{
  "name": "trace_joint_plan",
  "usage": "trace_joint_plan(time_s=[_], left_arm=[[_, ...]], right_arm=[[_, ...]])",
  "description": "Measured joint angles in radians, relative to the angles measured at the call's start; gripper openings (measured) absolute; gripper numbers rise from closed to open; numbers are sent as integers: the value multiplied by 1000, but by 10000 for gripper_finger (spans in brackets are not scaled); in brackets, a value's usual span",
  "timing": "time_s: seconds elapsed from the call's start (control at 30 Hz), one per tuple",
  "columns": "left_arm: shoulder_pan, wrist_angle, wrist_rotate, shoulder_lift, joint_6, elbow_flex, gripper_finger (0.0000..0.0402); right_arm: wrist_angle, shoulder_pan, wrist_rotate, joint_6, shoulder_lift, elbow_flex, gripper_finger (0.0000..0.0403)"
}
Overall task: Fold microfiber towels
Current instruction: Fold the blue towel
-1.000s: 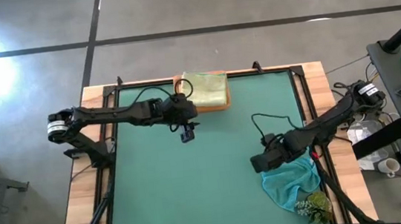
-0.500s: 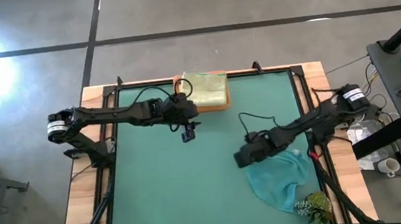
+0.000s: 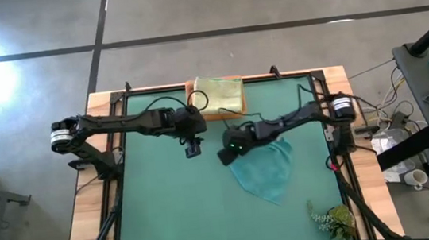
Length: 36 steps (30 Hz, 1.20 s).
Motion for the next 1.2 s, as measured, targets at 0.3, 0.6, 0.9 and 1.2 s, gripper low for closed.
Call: trace_joint_plan(time_s=[0.3,0.6,0.9,1.2], left_arm=[[0,-137,-37,-1,0,0,164],[0,-152,-53,-10,0,-8,164],[-25,-91,-53,-11,0,-30,164],[-52,-40,-51,-11,-1,-64,164]], right_arm=[[-98,-43,-28,-240,47,215,132],[-315,-9,5,-288,-102,216,132],[-463,191,56,-331,-266,135,132],[-442,409,58,-297,-379,-50,132]])
